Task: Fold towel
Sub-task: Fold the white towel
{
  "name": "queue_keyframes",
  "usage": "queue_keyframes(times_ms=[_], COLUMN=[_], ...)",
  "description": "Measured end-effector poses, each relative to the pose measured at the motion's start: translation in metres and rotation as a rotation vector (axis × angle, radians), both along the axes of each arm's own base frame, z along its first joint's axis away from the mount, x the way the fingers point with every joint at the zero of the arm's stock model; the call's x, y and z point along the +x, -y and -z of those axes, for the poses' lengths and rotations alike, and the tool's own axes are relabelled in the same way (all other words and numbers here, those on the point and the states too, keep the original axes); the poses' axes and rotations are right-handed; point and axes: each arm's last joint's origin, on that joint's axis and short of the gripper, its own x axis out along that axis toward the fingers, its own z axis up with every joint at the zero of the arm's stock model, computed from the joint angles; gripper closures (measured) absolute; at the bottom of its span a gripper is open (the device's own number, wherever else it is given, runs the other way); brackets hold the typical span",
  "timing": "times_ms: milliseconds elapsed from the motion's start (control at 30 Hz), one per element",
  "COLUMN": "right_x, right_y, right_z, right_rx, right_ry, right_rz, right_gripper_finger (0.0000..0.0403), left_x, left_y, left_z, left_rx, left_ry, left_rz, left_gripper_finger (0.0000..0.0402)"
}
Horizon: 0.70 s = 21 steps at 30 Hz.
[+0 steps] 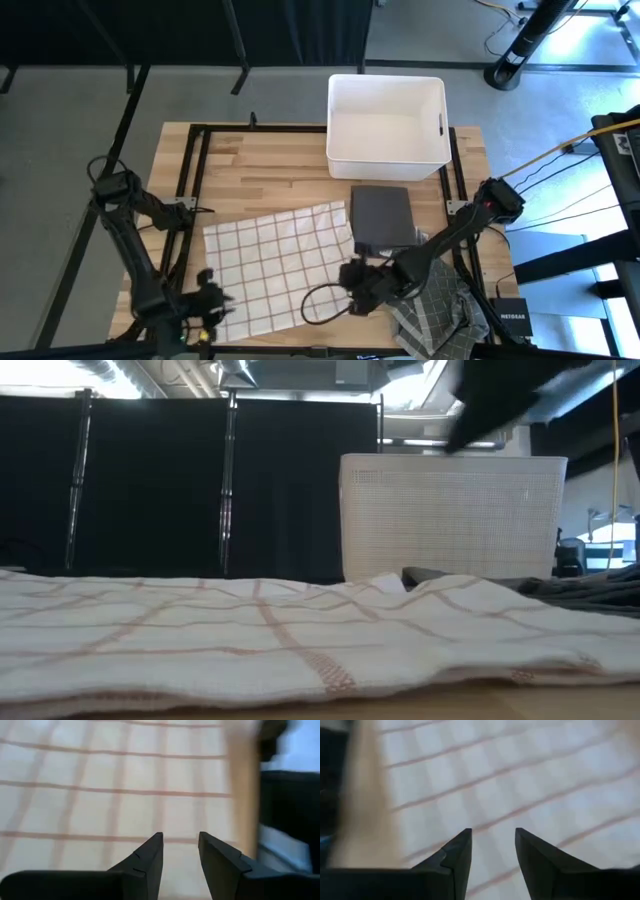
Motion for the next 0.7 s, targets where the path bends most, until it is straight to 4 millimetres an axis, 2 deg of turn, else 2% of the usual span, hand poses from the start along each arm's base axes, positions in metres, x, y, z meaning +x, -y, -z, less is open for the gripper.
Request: queue_keyframes(times_ms=[133,300,467,700], right_x=[0.020,0.040,0.038,0.029], right_y=[0.012,0.033,0.041,0.043], right_z=[0.021,0.054,0.072,0.076], right_rx=[-0.190,-0.164,-0.069,0.124], right_ry=[0.031,-0.085,-0.236,-0.377], right_rz=[-0.009,-0.015,-0.010,0.152], right_gripper_finger=[0.0249,0.0249,0.0249,0.0249], left_x=[0.007,-0.003,-0.014,-0.028], left_y=[-0.020,-0.039,-0.047,-0.056], left_z=[0.028,0.064,0.073,0.074], left_rx=[0.033,-0.048,-0.047,0.030], left_ry=[-0.091,-0.391,-0.402,-0.425], left_rz=[-0.094,-0.223,-0.298,-0.401], left_gripper_finger=[0.0284,0.0284,0.0284,0.0284])
